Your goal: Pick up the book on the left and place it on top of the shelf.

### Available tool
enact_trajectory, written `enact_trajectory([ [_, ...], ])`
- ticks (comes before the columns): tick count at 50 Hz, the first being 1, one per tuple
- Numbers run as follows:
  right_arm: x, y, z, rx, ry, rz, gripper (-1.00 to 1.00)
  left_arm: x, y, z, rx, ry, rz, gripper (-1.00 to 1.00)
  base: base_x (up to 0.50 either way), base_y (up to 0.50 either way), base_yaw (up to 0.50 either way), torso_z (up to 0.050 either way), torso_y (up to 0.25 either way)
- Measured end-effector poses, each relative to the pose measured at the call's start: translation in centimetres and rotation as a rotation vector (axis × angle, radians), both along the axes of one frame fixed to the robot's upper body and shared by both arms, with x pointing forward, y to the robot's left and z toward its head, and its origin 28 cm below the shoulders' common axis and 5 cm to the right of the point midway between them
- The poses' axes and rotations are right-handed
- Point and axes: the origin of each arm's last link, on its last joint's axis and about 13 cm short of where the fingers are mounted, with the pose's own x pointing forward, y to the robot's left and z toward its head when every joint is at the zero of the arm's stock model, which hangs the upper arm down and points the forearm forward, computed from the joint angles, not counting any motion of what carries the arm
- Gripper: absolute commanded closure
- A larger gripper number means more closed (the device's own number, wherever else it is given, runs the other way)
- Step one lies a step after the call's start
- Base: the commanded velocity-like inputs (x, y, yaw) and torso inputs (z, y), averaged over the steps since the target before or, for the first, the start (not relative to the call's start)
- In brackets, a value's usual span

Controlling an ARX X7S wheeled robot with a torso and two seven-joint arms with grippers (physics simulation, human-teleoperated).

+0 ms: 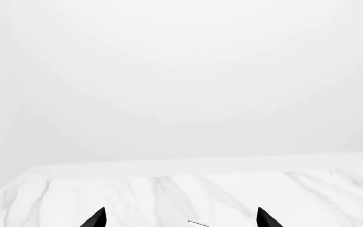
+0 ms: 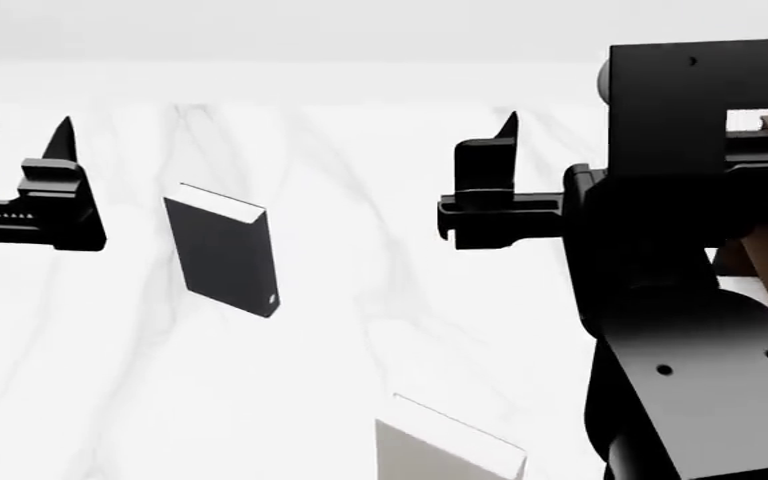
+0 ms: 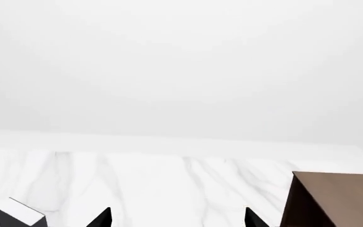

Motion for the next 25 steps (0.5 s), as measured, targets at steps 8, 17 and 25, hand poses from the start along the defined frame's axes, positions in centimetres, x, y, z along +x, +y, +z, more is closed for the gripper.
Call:
enact_trajectory([
  [8,0.22,0.04,-0.3,-0.003,0.013,0.004,-1.0,0.11,0.12,-0.08,0.001,0.002,0.004,-1.0,0.5,0.0,0.0,0.0,0.001],
  [17,0.38,0.08,-0.56,-0.006,0.023,0.007,-1.0,0.2,0.24,-0.13,0.0,0.004,0.007,-1.0,0.5,0.0,0.0,0.0,0.002],
  [25,0.48,0.13,-0.79,-0.01,0.031,0.011,-1.0,0.23,0.28,-0.15,-0.001,0.004,0.008,-1.0,0.5,0.0,0.0,0.0,0.001],
])
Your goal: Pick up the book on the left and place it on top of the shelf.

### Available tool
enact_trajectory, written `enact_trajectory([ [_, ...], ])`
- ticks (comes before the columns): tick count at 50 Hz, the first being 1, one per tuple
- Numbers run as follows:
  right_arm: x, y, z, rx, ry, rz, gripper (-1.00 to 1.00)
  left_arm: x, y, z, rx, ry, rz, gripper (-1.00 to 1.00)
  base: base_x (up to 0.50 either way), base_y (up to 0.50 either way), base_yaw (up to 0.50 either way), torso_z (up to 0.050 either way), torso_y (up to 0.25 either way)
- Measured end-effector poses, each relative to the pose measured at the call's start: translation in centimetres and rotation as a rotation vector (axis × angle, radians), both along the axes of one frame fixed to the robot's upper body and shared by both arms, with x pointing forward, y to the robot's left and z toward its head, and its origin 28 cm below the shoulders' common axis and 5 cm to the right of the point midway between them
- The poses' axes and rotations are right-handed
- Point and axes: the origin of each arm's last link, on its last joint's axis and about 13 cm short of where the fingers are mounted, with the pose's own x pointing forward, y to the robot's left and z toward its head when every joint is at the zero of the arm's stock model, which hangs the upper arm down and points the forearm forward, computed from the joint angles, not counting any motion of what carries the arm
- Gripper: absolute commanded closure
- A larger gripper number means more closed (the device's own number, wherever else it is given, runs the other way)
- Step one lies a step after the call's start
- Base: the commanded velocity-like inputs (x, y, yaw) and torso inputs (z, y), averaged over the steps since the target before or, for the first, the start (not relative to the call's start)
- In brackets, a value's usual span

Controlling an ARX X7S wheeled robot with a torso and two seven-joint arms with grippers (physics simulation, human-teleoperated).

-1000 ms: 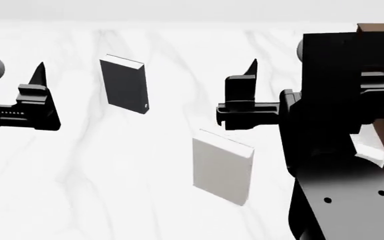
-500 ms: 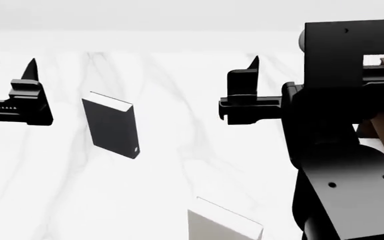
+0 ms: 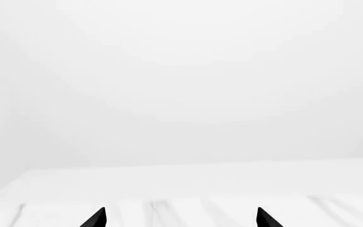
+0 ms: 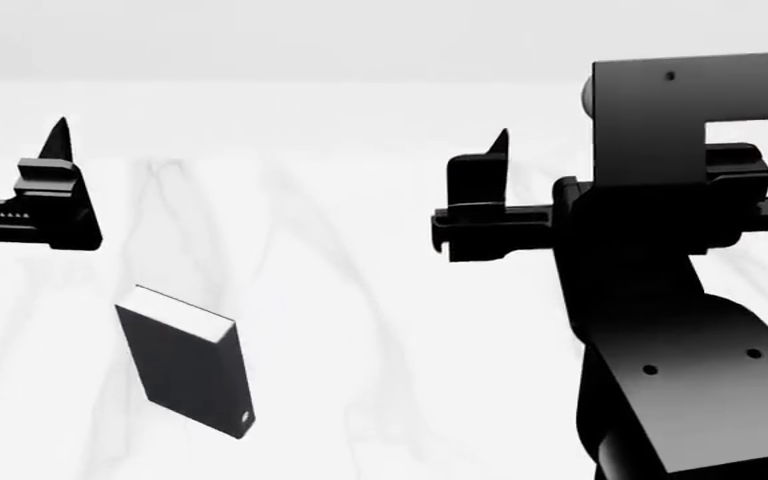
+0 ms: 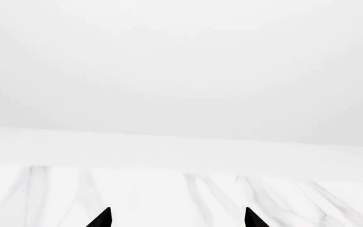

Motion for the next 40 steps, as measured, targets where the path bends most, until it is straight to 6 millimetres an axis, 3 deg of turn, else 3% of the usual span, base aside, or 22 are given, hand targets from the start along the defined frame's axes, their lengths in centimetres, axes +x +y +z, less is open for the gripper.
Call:
enact_trajectory([
  [9,0.1,0.0,-0.2,-0.004,0.008,0.004,-1.0,0.0,0.1,0.0,-0.002,0.0,0.001,-1.0,0.48,0.0,0.0,0.0,0.001],
  [22,0.7,0.3,-0.2,-0.053,0.081,0.041,-1.0,0.0,0.1,-0.1,-0.003,0.002,0.001,-1.0,0.0,0.0,0.0,0.0,0.001],
  [40,4.1,2.1,-1.1,-0.358,0.246,0.459,-1.0,0.2,0.3,-0.1,-0.001,0.003,0.012,-1.0,0.0,0.0,0.0,0.0,0.0],
])
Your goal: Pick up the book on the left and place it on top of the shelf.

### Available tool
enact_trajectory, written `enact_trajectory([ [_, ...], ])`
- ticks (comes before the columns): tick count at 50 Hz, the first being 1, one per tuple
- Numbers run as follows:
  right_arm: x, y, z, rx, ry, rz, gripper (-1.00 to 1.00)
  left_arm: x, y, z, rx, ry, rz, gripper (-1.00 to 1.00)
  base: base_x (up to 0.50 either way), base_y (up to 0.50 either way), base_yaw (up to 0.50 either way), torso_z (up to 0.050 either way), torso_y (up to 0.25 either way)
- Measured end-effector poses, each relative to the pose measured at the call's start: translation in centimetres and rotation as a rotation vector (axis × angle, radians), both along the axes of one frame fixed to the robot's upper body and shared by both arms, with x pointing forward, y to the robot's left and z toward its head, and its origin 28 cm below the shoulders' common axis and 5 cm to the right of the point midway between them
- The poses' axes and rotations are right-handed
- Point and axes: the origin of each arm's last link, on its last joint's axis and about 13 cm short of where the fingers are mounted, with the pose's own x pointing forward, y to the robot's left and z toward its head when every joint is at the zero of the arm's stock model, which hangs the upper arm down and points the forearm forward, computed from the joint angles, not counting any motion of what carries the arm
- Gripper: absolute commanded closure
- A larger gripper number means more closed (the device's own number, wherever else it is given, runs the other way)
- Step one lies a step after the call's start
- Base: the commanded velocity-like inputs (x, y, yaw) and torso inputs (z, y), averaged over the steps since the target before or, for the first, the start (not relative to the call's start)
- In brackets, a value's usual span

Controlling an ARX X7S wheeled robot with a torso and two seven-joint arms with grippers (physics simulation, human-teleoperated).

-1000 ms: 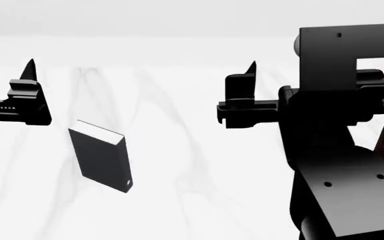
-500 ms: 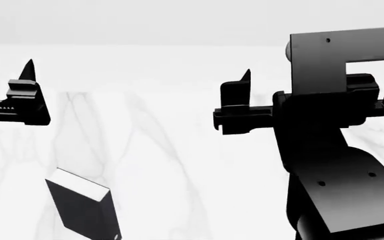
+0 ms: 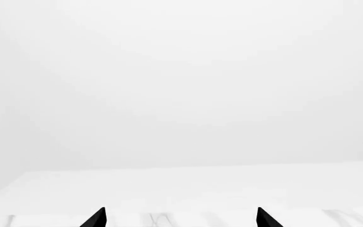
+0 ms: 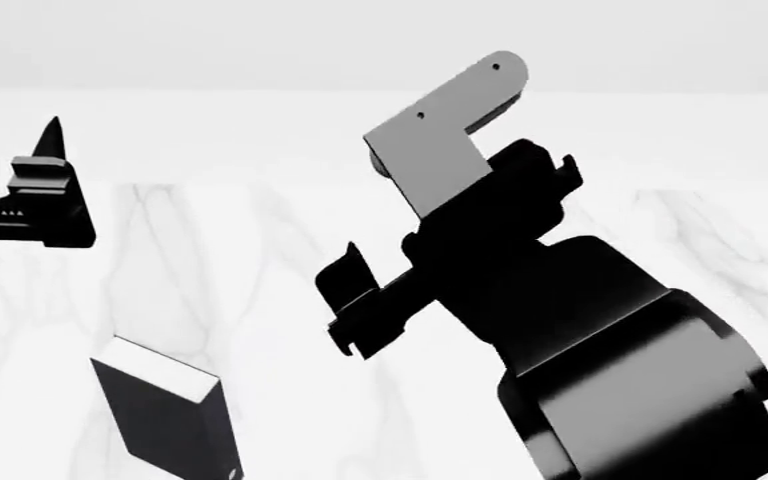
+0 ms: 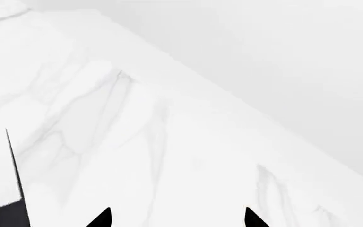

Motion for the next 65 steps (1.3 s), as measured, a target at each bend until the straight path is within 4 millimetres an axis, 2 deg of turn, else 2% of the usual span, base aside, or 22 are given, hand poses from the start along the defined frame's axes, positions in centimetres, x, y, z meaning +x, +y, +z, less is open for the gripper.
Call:
enact_trajectory([
  [12,1.2,1.3,-1.1,-0.072,0.123,0.241,-1.0,0.1,0.1,0.0,-0.001,0.002,0.002,-1.0,0.0,0.0,0.0,0.0,0.0],
  [22,1.7,2.2,-2.0,-0.082,0.188,0.353,-1.0,0.1,0.1,-0.1,-0.002,0.005,0.002,-1.0,0.0,0.0,0.0,0.0,0.0],
  [45,3.2,4.4,-3.9,-0.078,0.24,0.435,-1.0,0.2,0.1,-0.3,0.003,0.01,0.002,-1.0,0.0,0.0,0.0,0.0,0.0],
  [65,5.3,7.5,-6.7,-0.076,0.289,0.481,-1.0,0.1,0.2,-0.3,0.004,0.01,0.001,-1.0,0.0,0.0,0.0,0.0,0.0],
])
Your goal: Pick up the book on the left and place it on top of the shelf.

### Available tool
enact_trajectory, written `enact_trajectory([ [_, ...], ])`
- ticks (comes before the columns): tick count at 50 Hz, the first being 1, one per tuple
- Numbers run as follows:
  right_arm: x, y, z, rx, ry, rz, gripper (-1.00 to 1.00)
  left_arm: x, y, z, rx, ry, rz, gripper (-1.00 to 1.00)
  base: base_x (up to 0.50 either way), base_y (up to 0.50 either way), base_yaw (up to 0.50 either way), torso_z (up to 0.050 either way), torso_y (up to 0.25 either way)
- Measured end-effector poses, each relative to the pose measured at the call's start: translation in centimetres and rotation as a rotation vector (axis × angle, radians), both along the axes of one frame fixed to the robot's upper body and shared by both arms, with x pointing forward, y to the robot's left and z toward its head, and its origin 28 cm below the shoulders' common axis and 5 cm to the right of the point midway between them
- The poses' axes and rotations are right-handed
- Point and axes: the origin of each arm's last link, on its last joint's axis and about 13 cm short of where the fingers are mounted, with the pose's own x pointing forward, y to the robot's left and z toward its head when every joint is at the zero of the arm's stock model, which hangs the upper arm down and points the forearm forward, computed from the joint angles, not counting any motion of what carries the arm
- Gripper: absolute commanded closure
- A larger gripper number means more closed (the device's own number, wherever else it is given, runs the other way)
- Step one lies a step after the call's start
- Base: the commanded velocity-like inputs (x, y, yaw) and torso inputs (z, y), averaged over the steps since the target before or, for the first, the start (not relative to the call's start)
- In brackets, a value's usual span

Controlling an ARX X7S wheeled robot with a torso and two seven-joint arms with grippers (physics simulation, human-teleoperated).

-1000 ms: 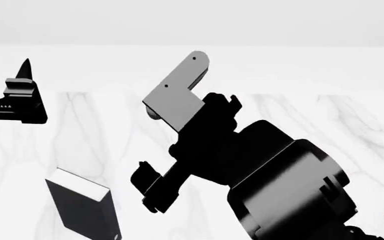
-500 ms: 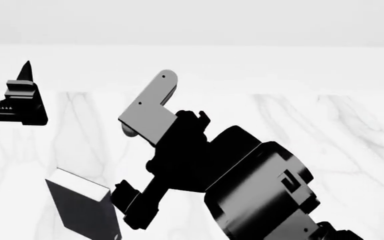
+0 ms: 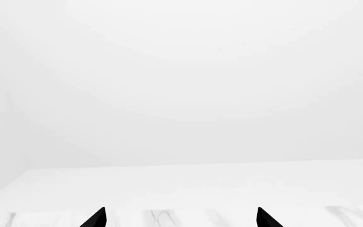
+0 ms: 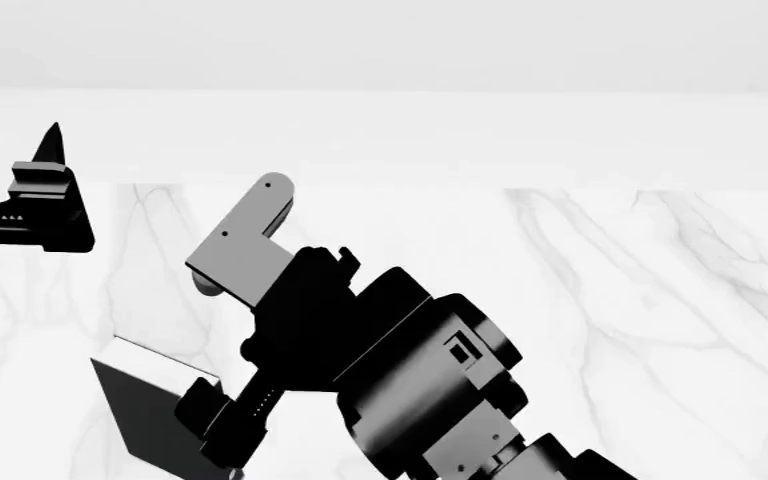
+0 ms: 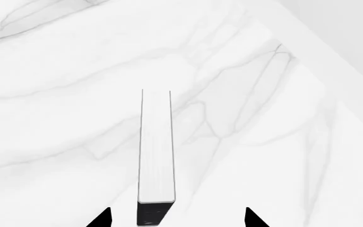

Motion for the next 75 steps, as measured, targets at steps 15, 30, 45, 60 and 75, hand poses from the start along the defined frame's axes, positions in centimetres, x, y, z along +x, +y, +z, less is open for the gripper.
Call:
enact_trajectory([
  [15,0.8,1.8,-2.6,-0.012,0.063,0.046,-1.0,0.0,0.0,-0.1,0.003,-0.002,-0.005,-1.0,0.0,0.0,0.0,0.0,0.0],
  [30,1.0,1.5,-3.3,-0.011,0.069,0.013,-1.0,-0.1,0.1,-0.4,0.003,0.002,-0.006,-1.0,0.0,0.0,0.0,0.0,0.0],
  [45,1.2,1.3,-3.3,0.001,0.058,-0.005,-1.0,-0.1,0.1,-0.6,-0.003,0.006,-0.012,-1.0,0.0,0.0,0.0,0.0,0.0],
  [60,1.4,1.6,-2.9,0.067,0.04,0.011,-1.0,-0.2,0.2,-0.8,-0.007,0.013,-0.023,-1.0,0.0,0.0,0.0,0.0,0.0],
  [75,1.4,1.8,-3.1,0.088,0.04,0.033,-1.0,-0.2,0.2,-0.9,0.001,0.01,-0.024,-1.0,0.0,0.0,0.0,0.0,-0.179],
])
